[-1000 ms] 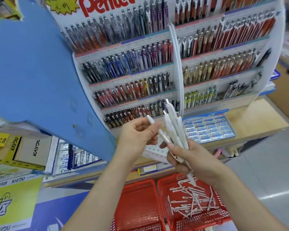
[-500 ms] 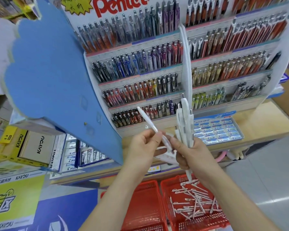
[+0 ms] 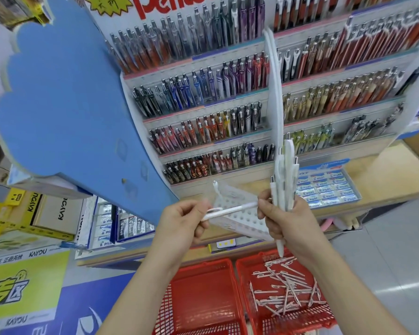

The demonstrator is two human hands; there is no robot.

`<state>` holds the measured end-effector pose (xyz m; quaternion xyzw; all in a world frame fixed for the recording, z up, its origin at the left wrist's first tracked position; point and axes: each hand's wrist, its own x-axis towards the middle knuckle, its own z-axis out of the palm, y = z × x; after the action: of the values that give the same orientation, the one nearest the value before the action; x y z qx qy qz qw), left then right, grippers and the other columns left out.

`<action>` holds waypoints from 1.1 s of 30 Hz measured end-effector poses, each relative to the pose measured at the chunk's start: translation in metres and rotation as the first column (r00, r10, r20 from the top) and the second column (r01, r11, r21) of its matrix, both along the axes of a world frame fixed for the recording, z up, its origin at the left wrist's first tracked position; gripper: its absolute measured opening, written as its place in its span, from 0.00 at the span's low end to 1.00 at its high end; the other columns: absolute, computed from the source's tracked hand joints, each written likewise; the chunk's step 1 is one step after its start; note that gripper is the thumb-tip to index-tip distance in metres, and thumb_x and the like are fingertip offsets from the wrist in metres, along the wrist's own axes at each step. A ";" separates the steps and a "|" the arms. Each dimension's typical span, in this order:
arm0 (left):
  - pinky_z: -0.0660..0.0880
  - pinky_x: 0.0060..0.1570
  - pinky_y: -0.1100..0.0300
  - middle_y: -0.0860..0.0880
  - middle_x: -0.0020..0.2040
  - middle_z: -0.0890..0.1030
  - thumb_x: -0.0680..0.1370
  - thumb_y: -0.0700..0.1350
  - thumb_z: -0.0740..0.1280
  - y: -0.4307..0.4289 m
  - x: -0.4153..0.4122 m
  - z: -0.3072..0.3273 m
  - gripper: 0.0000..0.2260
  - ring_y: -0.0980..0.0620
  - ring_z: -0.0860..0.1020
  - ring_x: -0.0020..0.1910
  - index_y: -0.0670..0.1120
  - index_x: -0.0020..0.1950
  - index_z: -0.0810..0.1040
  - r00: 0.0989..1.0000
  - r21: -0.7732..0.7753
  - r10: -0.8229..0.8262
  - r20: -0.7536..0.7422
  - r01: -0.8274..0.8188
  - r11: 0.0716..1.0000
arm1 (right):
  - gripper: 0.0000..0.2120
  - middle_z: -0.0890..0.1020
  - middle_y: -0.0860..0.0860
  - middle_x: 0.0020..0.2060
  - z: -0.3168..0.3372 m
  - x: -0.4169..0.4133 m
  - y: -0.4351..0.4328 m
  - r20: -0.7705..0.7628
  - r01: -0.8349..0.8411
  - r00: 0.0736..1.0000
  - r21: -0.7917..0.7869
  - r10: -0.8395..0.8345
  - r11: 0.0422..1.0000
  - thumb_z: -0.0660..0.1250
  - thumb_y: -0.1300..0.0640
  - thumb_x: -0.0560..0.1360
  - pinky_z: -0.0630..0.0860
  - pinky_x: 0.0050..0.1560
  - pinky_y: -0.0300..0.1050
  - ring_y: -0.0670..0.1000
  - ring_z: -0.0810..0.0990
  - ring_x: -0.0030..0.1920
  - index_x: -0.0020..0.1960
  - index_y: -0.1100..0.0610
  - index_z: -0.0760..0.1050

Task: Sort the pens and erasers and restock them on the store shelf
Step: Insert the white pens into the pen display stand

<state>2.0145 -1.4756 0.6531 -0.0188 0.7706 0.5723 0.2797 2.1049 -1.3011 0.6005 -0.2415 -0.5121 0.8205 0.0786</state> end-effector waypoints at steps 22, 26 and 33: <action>0.73 0.49 0.55 0.47 0.48 0.83 0.77 0.48 0.67 0.023 -0.055 -0.031 0.09 0.48 0.78 0.49 0.46 0.52 0.82 0.555 -0.766 -0.657 -0.511 0.054 0.641 | 0.05 0.77 0.51 0.34 -0.042 0.018 0.013 0.207 -0.001 0.977 0.234 -0.049 0.972 0.63 0.57 0.78 0.66 0.25 0.43 0.51 0.68 0.27 0.53 0.56 0.74; 0.74 0.51 0.55 0.46 0.49 0.83 0.77 0.47 0.67 0.028 -0.056 -0.037 0.09 0.48 0.78 0.50 0.46 0.53 0.82 0.554 -0.785 -0.683 -0.476 0.082 0.614 | 0.06 0.75 0.52 0.33 -0.048 0.020 0.011 0.200 -0.016 0.979 0.230 -0.031 0.973 0.63 0.56 0.79 0.67 0.26 0.43 0.50 0.70 0.26 0.52 0.58 0.75; 0.68 0.42 0.59 0.49 0.43 0.77 0.79 0.44 0.63 0.033 -0.057 -0.039 0.08 0.50 0.75 0.45 0.45 0.50 0.82 0.481 -0.843 -0.775 -0.409 0.125 0.523 | 0.05 0.75 0.53 0.25 -0.054 0.022 0.009 0.231 -0.059 0.973 0.273 -0.006 0.960 0.63 0.56 0.78 0.69 0.29 0.41 0.49 0.72 0.27 0.50 0.54 0.78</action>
<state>1.9574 -1.4427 0.6143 0.3408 0.9364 0.0636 0.0542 2.1264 -1.2917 0.5462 -0.3143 -0.6309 0.7081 0.0409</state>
